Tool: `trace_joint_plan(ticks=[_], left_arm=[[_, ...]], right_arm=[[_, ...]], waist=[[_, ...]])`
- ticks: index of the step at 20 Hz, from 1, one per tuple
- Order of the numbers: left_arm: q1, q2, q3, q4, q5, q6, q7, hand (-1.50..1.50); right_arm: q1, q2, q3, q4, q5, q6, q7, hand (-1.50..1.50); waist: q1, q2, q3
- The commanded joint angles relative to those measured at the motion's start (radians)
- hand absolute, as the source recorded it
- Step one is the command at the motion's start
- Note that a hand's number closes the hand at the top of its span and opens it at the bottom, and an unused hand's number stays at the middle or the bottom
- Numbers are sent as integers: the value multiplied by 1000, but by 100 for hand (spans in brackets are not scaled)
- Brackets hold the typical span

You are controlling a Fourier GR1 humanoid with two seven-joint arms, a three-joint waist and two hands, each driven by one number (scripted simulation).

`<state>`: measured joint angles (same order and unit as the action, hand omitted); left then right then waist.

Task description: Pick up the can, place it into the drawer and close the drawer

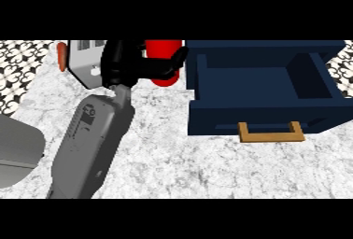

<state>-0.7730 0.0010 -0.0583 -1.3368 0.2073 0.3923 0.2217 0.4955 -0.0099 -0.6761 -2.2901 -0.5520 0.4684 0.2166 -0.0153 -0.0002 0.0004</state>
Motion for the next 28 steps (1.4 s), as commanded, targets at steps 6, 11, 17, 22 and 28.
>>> trace_joint_plan(ticks=[6, 11, 17, 22, 28], left_arm=[[-187, -1, -104, 216, 98, 153, -76, 150], [-342, -1, -89, 366, 133, 173, -89, 150], [-414, -1, -192, 442, 246, 239, -142, 150], [-554, -1, -157, 612, 294, 221, -162, 150], [-596, -1, -261, 678, 439, 256, -232, 150]], right_arm=[[-95, -40, -13, 70, 5, -4, 31, -150], [-79, -46, -47, 33, -46, -4, 45, -150], [-113, -27, -15, 71, 31, 25, 26, -150], [-107, -2, 16, -10, 33, -26, 80, -150], [-136, -29, -7, 13, 18, -20, 67, -150]], waist=[[-5, 3, 0], [-16, 4, 0], [-16, 4, 0], [-28, 7, 0], [-45, 10, 1]])
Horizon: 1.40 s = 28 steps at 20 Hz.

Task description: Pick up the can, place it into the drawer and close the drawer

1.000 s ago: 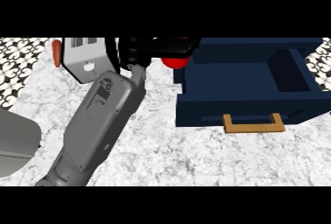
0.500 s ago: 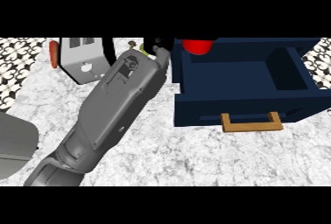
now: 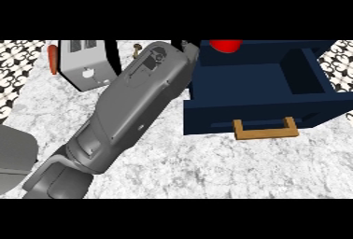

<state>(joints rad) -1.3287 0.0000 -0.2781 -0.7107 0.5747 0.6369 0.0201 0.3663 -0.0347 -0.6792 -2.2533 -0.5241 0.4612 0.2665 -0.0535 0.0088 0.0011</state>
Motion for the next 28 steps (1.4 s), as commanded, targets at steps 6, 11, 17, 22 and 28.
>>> trace_joint_plan(ticks=[6, 11, 17, 22, 28], left_arm=[[-23, 0, -122, 99, 132, 30, -78, 150], [-89, 0, -159, 174, 229, 55, -79, 150], [-62, 0, -270, 195, 277, 92, -108, -150], [-84, 0, -301, 253, 298, 133, -121, -150], [-66, 0, -322, 256, 347, 148, -139, -150]], right_arm=[[-25, -1, -2, -6, -5, -8, 15, -150], [-32, -1, 30, -63, -13, -51, 83, -150], [-66, 2, 43, -44, 20, -53, 66, -150], [-31, 22, 54, -68, 7, -24, 59, -150], [-20, 23, 32, -49, -2, -10, 44, -150]], waist=[[6, 0, 0], [-24, 7, 0], [-32, 10, 1], [-46, 12, 1], [-34, 7, 1]])
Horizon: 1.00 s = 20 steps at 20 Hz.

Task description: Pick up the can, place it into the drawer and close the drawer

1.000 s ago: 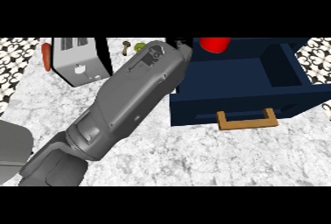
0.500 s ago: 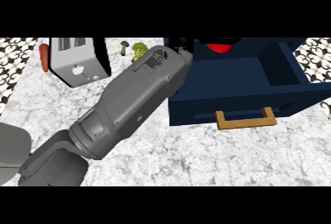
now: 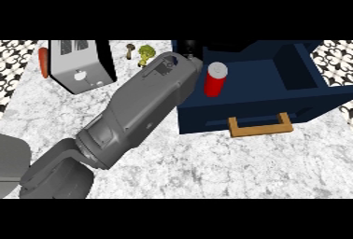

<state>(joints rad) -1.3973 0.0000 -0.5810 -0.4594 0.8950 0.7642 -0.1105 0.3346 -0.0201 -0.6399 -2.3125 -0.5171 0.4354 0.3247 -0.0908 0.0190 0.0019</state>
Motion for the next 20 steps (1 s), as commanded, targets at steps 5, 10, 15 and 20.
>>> trace_joint_plan(ticks=[5, 10, 15, 20], left_arm=[[16, 0, -21, 5, 76, 28, -72, -150], [5, 0, -18, 16, 85, -3, -105, -150], [-7, 0, -7, -26, 131, 22, -144, -150], [-52, 0, -20, -17, 146, 23, -151, -150]], right_arm=[[-40, -47, -16, 68, -14, 15, -3, -150], [-56, -54, -64, -15, 116, 50, -129, -150], [-61, -82, -18, -84, 205, 123, -183, -150], [-184, -94, 86, -114, 415, 80, -194, -150]], waist=[[-14, 5, 1], [6, 1, 0], [8, -2, 0], [33, 4, -1]])
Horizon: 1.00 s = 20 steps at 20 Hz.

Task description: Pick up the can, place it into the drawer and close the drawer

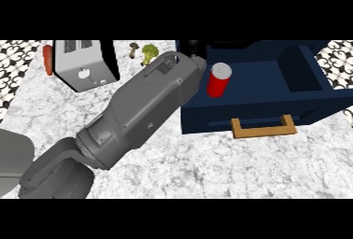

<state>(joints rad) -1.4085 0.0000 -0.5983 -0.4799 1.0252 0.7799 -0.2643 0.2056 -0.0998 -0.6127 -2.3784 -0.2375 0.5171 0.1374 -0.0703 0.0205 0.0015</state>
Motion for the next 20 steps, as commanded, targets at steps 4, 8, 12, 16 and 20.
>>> trace_joint_plan(ticks=[4, 8, 12, 16, 20], left_arm=[[-33, 0, 9, -16, 2, -3, -18, -150], [-47, 0, -3, -4, 36, 36, 0, -150], [-49, 0, 4, -17, 24, 32, 32, -150], [-9, 0, -3, -55, 5, 46, 29, -150], [-16, 38, 14, -58, -14, 31, 74, -150]], right_arm=[[-41, 39, 149, -66, 358, 2, -71, -150], [-200, -24, 262, 47, 523, -31, -69, -150], [-262, -16, 369, 94, 723, -96, -76, -150], [-336, 45, 533, 236, 950, -223, -121, -150], [-411, -30, 526, 425, 1038, -276, -201, -150]], waist=[[54, -11, -1], [44, -3, -1], [64, -12, -1], [86, -15, -2], [89, -16, -1]])
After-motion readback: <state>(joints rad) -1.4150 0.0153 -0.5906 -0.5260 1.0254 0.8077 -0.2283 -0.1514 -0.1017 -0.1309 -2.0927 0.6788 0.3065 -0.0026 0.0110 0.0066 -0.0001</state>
